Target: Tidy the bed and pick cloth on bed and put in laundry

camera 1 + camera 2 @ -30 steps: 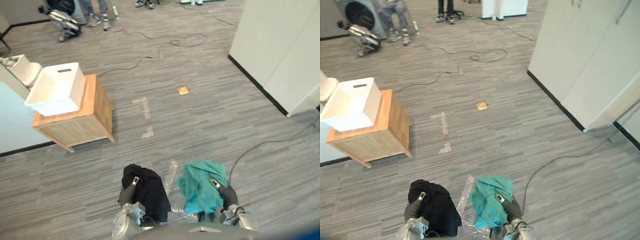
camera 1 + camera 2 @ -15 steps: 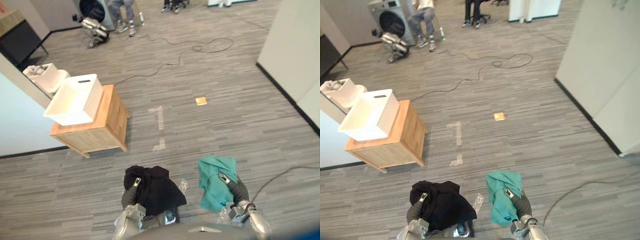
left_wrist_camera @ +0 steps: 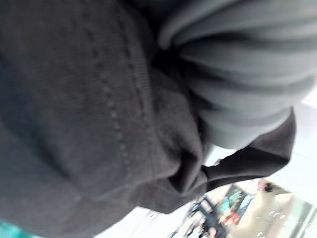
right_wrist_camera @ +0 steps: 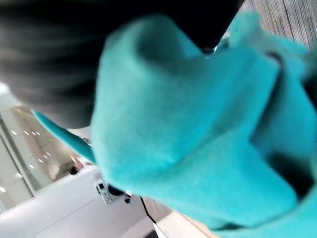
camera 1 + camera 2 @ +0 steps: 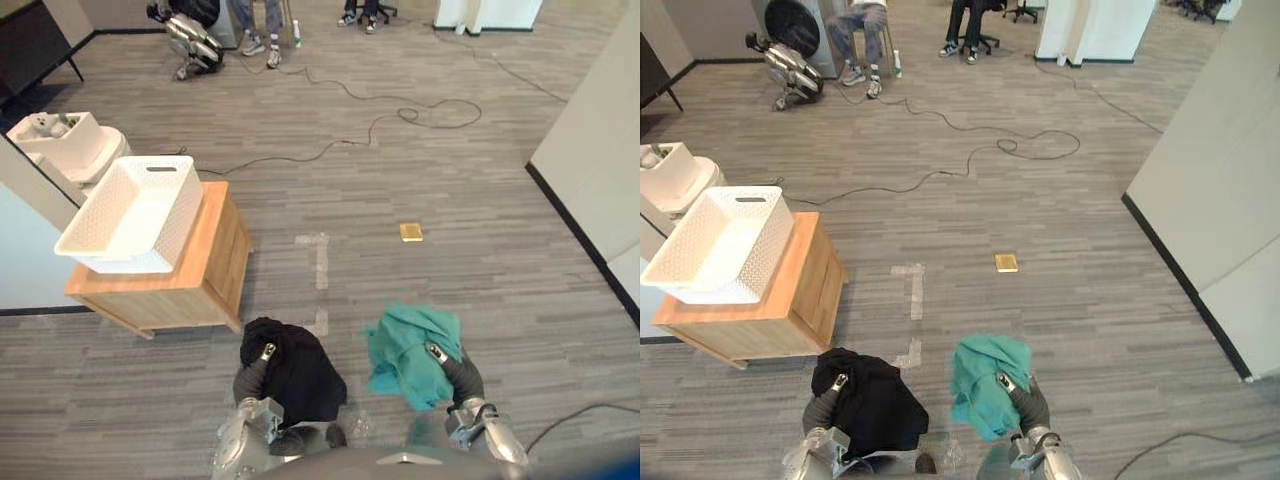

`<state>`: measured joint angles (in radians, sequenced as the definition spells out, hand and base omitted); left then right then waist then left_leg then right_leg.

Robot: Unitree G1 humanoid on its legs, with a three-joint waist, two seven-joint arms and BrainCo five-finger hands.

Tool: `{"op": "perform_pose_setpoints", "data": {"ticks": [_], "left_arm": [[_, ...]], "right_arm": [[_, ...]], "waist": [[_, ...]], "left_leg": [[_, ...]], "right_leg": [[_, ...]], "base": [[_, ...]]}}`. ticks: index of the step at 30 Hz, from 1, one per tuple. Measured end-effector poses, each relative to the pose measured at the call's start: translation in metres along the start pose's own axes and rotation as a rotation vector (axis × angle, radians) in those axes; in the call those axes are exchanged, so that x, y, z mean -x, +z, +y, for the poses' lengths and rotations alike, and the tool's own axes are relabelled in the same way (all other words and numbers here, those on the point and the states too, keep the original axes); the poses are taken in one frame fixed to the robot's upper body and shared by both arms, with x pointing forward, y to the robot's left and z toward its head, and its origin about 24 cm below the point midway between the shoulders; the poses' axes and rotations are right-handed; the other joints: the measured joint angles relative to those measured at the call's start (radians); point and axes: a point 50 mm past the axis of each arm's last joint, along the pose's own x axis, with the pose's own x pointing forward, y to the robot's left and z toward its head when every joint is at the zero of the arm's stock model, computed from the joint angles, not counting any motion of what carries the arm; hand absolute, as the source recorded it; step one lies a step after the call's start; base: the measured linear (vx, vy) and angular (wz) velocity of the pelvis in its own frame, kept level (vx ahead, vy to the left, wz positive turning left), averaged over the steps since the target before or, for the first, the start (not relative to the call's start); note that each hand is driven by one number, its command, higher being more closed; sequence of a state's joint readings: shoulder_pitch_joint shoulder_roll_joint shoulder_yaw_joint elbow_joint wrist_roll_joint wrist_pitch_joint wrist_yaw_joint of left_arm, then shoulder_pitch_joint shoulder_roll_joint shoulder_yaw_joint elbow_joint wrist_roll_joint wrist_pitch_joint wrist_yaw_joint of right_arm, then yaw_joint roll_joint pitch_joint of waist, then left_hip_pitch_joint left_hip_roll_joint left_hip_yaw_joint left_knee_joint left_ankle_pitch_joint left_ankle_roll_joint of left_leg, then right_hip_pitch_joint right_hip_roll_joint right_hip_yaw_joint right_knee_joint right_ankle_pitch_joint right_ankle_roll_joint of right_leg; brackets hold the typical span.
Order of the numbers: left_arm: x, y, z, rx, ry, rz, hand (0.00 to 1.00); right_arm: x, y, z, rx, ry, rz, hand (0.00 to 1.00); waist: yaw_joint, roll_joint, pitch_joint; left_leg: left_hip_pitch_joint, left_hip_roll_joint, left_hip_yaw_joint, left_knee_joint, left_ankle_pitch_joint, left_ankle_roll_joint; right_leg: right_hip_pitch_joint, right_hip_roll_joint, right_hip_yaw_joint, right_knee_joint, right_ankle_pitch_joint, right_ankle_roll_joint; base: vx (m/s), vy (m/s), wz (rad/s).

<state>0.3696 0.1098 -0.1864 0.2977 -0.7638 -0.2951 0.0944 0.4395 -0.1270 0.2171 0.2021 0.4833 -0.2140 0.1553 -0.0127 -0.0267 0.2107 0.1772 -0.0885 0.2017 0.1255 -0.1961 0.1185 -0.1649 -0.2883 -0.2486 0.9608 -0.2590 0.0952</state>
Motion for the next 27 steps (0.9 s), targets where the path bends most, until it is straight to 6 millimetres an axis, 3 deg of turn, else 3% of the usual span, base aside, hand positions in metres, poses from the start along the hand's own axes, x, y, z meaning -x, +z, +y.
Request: {"op": "perform_pose_setpoints", "data": {"ticks": [2, 3, 4, 6, 8, 9, 10, 11, 12, 14, 15, 16, 17, 18, 20, 22, 24, 26, 27], "left_arm": [[-0.003, 0.003, -0.002, -0.005, -0.003, -0.002, 1.0], [-0.007, 0.006, -0.004, -0.013, -0.005, -0.003, 1.0], [-0.008, 0.006, -0.003, -0.016, -0.003, 0.0, 1.0], [-0.007, 0.006, -0.002, -0.018, -0.001, 0.002, 1.0], [-0.003, 0.002, 0.002, -0.019, 0.012, 0.016, 1.0], [0.003, -0.004, 0.005, -0.01, 0.029, 0.035, 1.0], [0.005, -0.008, 0.004, -0.005, 0.026, 0.045, 1.0], [0.008, -0.013, 0.002, 0.011, 0.026, 0.056, 1.0], [0.011, -0.016, -0.001, 0.023, 0.023, 0.062, 1.0], [0.012, -0.016, 0.0, 0.023, 0.028, 0.057, 1.0], [0.013, -0.017, -0.001, 0.033, 0.035, 0.049, 1.0], [0.014, -0.017, -0.001, 0.051, 0.041, 0.043, 1.0], [0.015, -0.017, -0.002, 0.061, 0.041, 0.042, 1.0], [0.016, -0.019, -0.003, 0.071, 0.047, 0.046, 1.0], [0.018, -0.02, -0.001, 0.07, 0.054, 0.049, 1.0], [0.016, -0.017, 0.0, 0.074, 0.057, 0.035, 1.0], [0.015, -0.011, 0.001, 0.077, 0.06, 0.018, 1.0], [0.014, -0.011, -0.001, 0.08, 0.056, 0.023, 1.0], [0.012, -0.011, -0.005, 0.084, 0.044, 0.026, 1.0]], "right_arm": [[0.001, -0.004, 0.004, 0.0, 0.016, 0.019, 1.0], [0.002, -0.006, 0.007, -0.001, 0.025, 0.027, 1.0], [0.002, -0.007, 0.007, -0.002, 0.024, 0.03, 1.0], [0.001, -0.006, 0.007, -0.002, 0.024, 0.023, 1.0], [0.001, -0.006, 0.008, -0.004, 0.025, 0.025, 1.0], [0.001, -0.006, 0.008, -0.002, 0.023, 0.024, 1.0], [0.001, -0.004, 0.007, 0.003, 0.023, 0.017, 1.0], [0.001, 0.001, 0.006, 0.015, 0.028, 0.003, 1.0], [-0.002, 0.006, 0.006, 0.027, 0.038, -0.014, 1.0], [-0.007, 0.01, 0.008, 0.023, 0.051, -0.031, 1.0], [-0.008, 0.012, 0.011, 0.021, 0.064, -0.038, 1.0], [-0.007, 0.014, 0.012, 0.025, 0.077, -0.045, 1.0], [-0.006, 0.017, 0.011, 0.036, 0.086, -0.048, 1.0], [-0.004, 0.02, 0.013, 0.044, 0.113, -0.058, 1.0], [-0.004, 0.021, 0.012, 0.051, 0.123, -0.059, 1.0], [-0.004, 0.021, 0.008, 0.053, 0.116, -0.051, 1.0], [-0.003, 0.019, 0.004, 0.054, 0.121, -0.033, 1.0], [-0.002, 0.02, 0.0, 0.058, 0.112, -0.035, 1.0], [-0.002, 0.021, -0.002, 0.069, 0.107, -0.033, 1.0]], "waist": [[-0.009, 0.004, 0.001], [-0.016, 0.005, 0.002], [-0.021, 0.005, 0.002], [-0.022, 0.004, 0.002], [-0.022, 0.0, 0.008], [-0.021, 0.027, 0.005], [-0.02, 0.046, 0.006], [-0.019, 0.069, 0.007], [-0.022, 0.097, 0.009], [-0.023, 0.092, 0.008], [-0.023, 0.093, 0.01], [-0.023, 0.099, 0.013], [-0.025, 0.106, 0.018], [-0.019, 0.111, 0.024], [-0.012, 0.113, 0.026], [0.002, 0.117, 0.023], [0.006, 0.118, 0.02], [0.002, 0.113, 0.018], [0.0, 0.112, 0.015]], "left_leg": [[0.039, 0.022, -0.052, -0.002, -0.015, -0.021], [0.061, 0.042, -0.107, 0.0, -0.027, -0.04], [0.068, 0.051, -0.13, 0.0, -0.031, -0.047], [0.079, 0.069, -0.186, 0.005, -0.066, -0.078], [0.088, 0.075, -0.219, 0.05, -0.131, -0.101], [0.093, 0.116, -0.237, 0.085, -0.186, -0.124], [0.094, 0.133, -0.241, 0.088, -0.199, -0.134], [0.099, 0.158, -0.242, 0.082, -0.21, -0.141], [0.104, 0.183, -0.236, 0.077, -0.209, -0.141], [0.084, 0.188, -0.204, 0.164, -0.151, -0.121], [0.029, 0.211, -0.187, 0.317, -0.123, -0.132], [-0.067, 0.252, -0.179, 0.532, -0.047, -0.146], [-0.118, 0.276, -0.176, 0.636, 0.017, -0.152], [-0.203, 0.334, -0.154, 0.822, 0.112, -0.16], [-0.308, 0.354, -0.124, 0.998, 0.074, -0.152], [-0.377, 0.35, -0.055, 0.989, 0.025, -0.153], [-0.408, 0.334, 0.056, 0.799, -0.002, -0.154], [-0.381, 0.287, 0.184, 0.549, -0.001, -0.156], [-0.352, 0.251, 0.264, 0.374, 0.027, -0.16]], "right_leg": [[-0.036, 0.044, -0.013, -0.185, -0.005, -0.011], [-0.038, 0.081, -0.009, -0.381, 0.022, -0.011], [-0.034, 0.095, -0.004, -0.47, 0.052, -0.013], [-0.035, 0.126, 0.07, -0.741, 0.186, 0.013], [-0.038, 0.124, 0.123, -0.799, 0.265, 0.024], [-0.046, 0.157, 0.119, -0.737, 0.331, 0.0], [-0.058, 0.166, 0.114, -0.703, 0.331, -0.008], [-0.078, 0.182, 0.097, -0.653, 0.301, -0.057], [-0.095, 0.193, 0.07, -0.59, 0.245, -0.083], [-0.087, 0.184, 0.04, -0.543, 0.185, -0.108], [-0.037, 0.192, 0.019, -0.577, 0.17, -0.117], [0.029, 0.215, -0.006, -0.627, 0.164, -0.121], [0.067, 0.23, -0.02, -0.657, 0.163, -0.123], [0.14, 0.264, -0.036, -0.724, 0.162, -0.126], [0.211, 0.273, -0.044, -0.763, 0.147, -0.15], [0.259, 0.269, -0.051, -0.799, 0.138, -0.164], [0.305, 0.258, -0.075, -0.855, 0.139, -0.165], [0.335, 0.226, -0.105, -0.875, 0.131, -0.147], [0.36, 0.203, -0.133, -0.875, 0.125, -0.11]], "base": [[0.36, -0.112, 0.89], [0.38, -0.171, 1.02], [0.38, -0.2, 1.17], [0.34, -0.258, 0.94], [0.45, -0.421, 0.62], [0.38, -0.379, 0.39], [0.39, -0.358, 0.33], [0.39, -0.33, 0.31], [0.45, -0.369, 0.39], [0.35, -0.308, 0.41], [0.3, -0.279, 0.43], [0.28, -0.266, 0.45], [0.29, -0.193, 0.37], [0.25, -0.141, 0.24], [0.32, -0.127, 0.14], [0.36, -0.085, -0.06], [0.31, 0.019, 0.07], [0.3, 0.073, 0.37], [0.39, 0.118, 0.67]]}}
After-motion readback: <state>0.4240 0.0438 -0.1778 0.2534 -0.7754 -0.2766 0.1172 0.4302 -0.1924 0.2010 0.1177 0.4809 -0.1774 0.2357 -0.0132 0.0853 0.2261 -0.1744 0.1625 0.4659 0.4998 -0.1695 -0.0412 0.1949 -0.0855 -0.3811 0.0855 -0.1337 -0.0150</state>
